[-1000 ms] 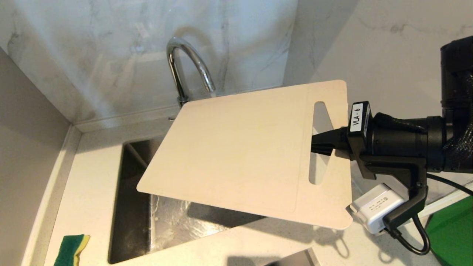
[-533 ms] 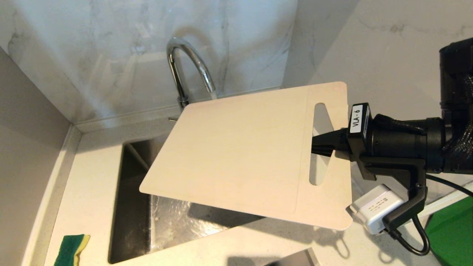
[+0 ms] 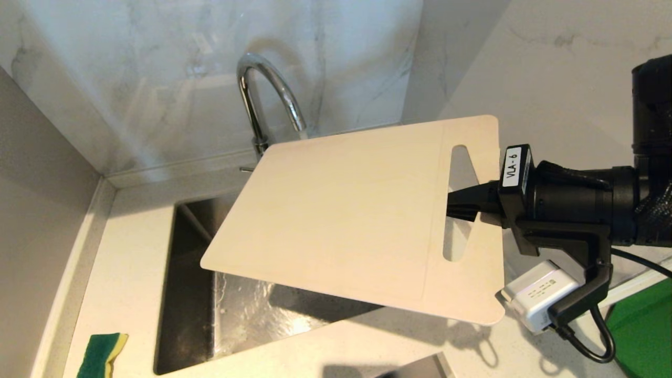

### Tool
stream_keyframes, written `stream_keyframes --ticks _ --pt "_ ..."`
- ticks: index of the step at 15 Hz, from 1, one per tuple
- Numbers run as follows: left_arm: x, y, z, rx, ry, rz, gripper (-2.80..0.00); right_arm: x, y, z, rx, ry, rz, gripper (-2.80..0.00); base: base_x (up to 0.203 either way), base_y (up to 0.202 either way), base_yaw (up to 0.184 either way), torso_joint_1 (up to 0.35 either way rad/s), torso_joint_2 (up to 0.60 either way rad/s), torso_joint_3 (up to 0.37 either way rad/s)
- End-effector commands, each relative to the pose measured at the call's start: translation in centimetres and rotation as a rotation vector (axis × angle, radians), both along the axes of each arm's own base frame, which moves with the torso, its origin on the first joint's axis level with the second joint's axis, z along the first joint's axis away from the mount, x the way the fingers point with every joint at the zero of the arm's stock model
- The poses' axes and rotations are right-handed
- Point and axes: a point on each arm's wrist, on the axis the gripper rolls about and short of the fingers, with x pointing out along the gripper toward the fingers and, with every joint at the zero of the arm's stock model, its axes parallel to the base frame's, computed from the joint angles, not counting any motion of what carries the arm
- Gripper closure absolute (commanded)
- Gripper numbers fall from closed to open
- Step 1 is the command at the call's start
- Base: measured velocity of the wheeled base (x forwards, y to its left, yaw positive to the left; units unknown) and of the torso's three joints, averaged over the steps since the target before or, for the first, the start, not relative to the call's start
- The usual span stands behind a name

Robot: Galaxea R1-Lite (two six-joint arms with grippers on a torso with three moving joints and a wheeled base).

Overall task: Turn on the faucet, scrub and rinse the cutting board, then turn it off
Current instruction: Put down the cutting board

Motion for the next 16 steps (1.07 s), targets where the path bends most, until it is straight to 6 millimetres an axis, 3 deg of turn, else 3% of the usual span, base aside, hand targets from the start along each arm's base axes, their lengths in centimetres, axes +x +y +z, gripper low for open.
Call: stream_keyframes --ticks 1,8,16 --pt "0.0 0.1 0.0 -0.052 0.000 0.041 0.00 0.2 -0.1 0.0 0.020 0.011 -0.012 0.00 0.000 0.000 0.000 0.000 0.00 0.000" --pt "0.1 0.1 0.1 -0.062 -0.029 0.043 0.00 0.2 -0.2 -0.9 0.092 -0.011 -0.045 0.00 0.000 0.000 0.000 0.000 0.00 0.000" --pt "0.1 0.1 0.1 -0.062 -0.030 0.043 0.00 -0.2 -0.4 0.7 0.128 -0.069 -0.056 0.00 0.000 0.000 0.000 0.000 0.00 0.000"
